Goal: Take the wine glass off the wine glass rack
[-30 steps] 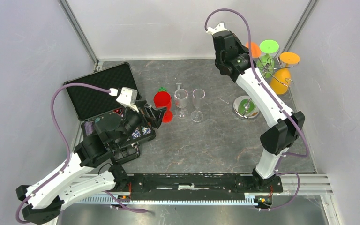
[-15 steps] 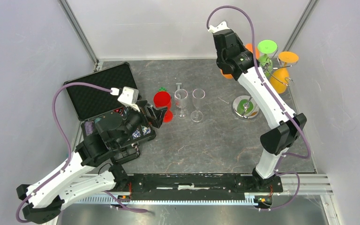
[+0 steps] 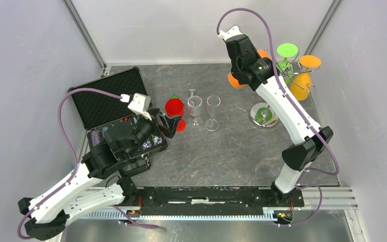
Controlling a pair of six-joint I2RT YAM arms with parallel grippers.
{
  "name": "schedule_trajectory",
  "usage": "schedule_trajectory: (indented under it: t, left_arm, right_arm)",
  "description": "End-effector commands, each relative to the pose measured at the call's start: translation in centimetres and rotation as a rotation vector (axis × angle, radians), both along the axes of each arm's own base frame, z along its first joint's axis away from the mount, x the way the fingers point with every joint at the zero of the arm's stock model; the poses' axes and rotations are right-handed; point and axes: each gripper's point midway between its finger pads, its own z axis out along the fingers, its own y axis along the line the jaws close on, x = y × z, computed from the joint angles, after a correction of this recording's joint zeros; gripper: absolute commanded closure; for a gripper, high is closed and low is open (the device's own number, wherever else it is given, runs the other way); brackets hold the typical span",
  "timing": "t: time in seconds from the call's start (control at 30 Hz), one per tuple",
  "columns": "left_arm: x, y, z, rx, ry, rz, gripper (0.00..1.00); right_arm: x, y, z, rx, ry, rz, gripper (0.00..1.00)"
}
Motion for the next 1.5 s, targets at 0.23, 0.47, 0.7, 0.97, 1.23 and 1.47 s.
schedule_trajectory:
  t: [0.23,0.47,0.7,0.97,1.23,1.47]
  left_arm:
    - [-0.1,-0.3,1.7,-0.088,-0.017,-0.004,0.00]
    - [0.1,0.8,2.7,-0.156,-0.046,0.046,0.00]
    - [-2.1,-0.6,5.9,-0.252,-0.165,-0.119,0.00]
    - [-1.0,-0.5,7.0,-0.298,-0.128,-0.052,0.00]
    - [0.1,-2.9,6.3,-0.362,0.031,-0.048,0.03]
    - [0.0,-4.9,6.3,-0.366,0.072,-0.115,0.48]
  right_arm:
    - [-1.9,6.7,4.2,0.427,-0.116,0.371,1.00]
    - [-4.3,11.1,5.6,0.679,-0.161,0.614,1.00]
    - [-7.8,14.4,5.2,0.970,-0.163,0.770,1.00]
    - [-11.0,16.6,4.3,1.133,-0.089,0.900,1.00]
    - [-12.1,17.1,3.3,1.166,-0.058,0.941,1.00]
    - [-12.5,17.2,2.2,1.157,-0.031,0.954,1.00]
